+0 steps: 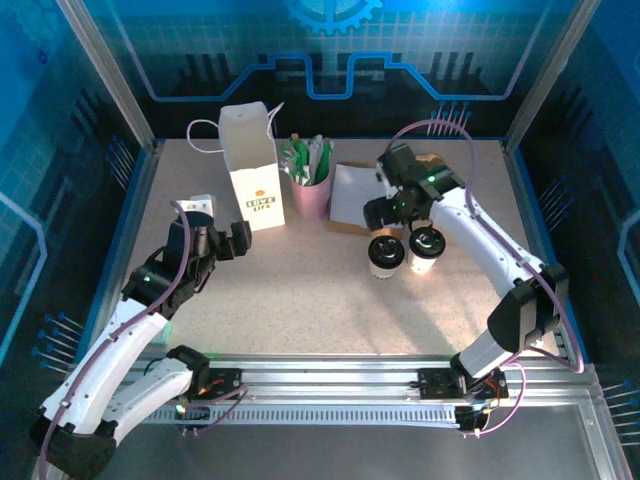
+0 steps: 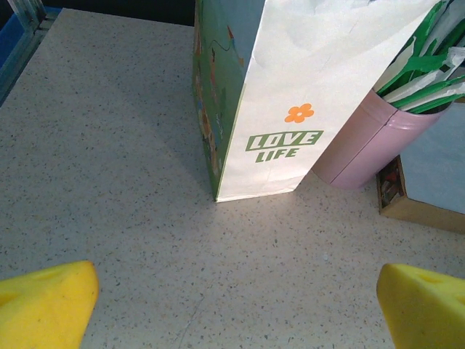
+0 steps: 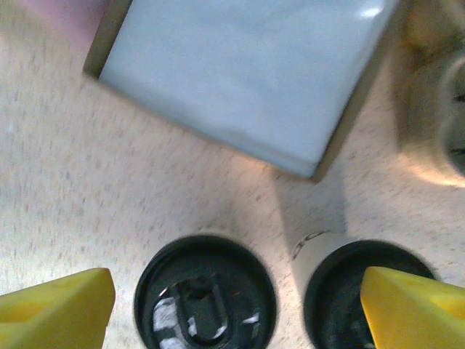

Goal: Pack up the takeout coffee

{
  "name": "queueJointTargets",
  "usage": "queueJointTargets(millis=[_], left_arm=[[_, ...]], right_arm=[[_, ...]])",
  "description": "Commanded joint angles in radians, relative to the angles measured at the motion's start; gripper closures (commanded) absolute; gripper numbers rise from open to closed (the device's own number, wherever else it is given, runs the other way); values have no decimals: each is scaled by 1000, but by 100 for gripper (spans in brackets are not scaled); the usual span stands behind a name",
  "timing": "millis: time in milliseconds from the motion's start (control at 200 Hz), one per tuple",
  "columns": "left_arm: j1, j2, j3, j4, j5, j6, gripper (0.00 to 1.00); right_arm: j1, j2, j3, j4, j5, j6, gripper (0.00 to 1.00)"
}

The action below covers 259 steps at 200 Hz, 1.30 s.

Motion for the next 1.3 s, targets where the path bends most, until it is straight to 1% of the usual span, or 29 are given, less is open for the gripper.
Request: queueJointTargets(millis=[0,190,285,390,480,630,670,770,930,1046,1186,1291], left_arm=[[8,-5,6,11,21,8,1],[8,-14,1,16,34,4,1],[8,-11,3,17,43,4,1],[7,-11,2,18,50,2,1],[7,-12,2,18,53,2,1],[7,-11,0,23,57,0,1],[7,-9,-1,24,58,0,1],[7,-2,-2,25,57,1,1],[9,12,1,25,53,4,1],[9,15,0,25,44,6,1],[10,17,-1,27,39,10,1],[10,23,0,25,38,11,1]], right_arm=[[-100,36,62,26,55,30,14],[-214,209,209,4,70,36,16],[-271,295,276,6,48,35,18],[-303,396,387,-46,58,16,19],[-330,451,413,-18,76,-17,21],[-398,559,478,-27,-9,-11,26],[-406,579,496,-30,-16,-15,28],[-409,633,536,-27,12,-43,30],[-427,706,597,-43,-19,-48,34],[-429,728,613,-40,-22,-53,37],[-430,741,628,-41,-26,-60,42],[-432,741,626,-41,-9,-66,44]])
